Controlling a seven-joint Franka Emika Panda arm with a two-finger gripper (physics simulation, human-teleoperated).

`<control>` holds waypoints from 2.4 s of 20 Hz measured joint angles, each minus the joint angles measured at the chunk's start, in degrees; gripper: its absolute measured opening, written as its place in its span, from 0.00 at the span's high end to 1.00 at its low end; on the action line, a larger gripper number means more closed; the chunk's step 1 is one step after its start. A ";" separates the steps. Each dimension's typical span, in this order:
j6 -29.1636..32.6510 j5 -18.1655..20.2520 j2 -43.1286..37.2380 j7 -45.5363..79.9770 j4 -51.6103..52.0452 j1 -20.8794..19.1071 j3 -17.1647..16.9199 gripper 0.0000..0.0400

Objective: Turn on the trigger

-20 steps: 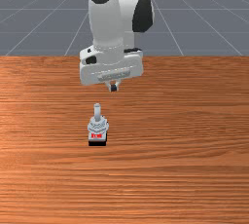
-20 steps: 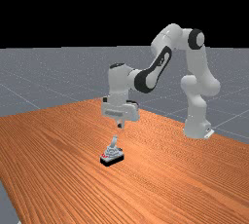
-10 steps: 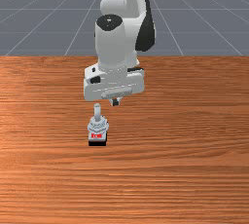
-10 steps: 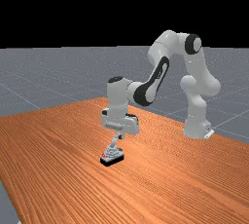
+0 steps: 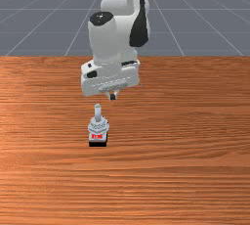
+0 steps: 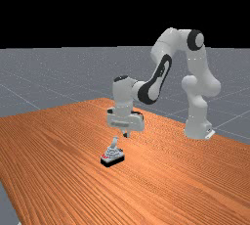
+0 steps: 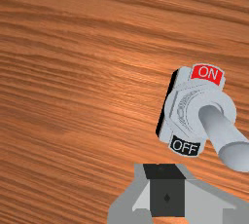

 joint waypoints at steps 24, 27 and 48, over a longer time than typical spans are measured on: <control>-0.98 2.20 5.13 -4.25 6.99 -3.78 0.20 0.98; 2.63 -1.01 5.40 -0.09 6.52 -2.00 -1.57 1.00; 2.41 -4.77 3.87 2.16 4.89 -0.44 -3.13 1.00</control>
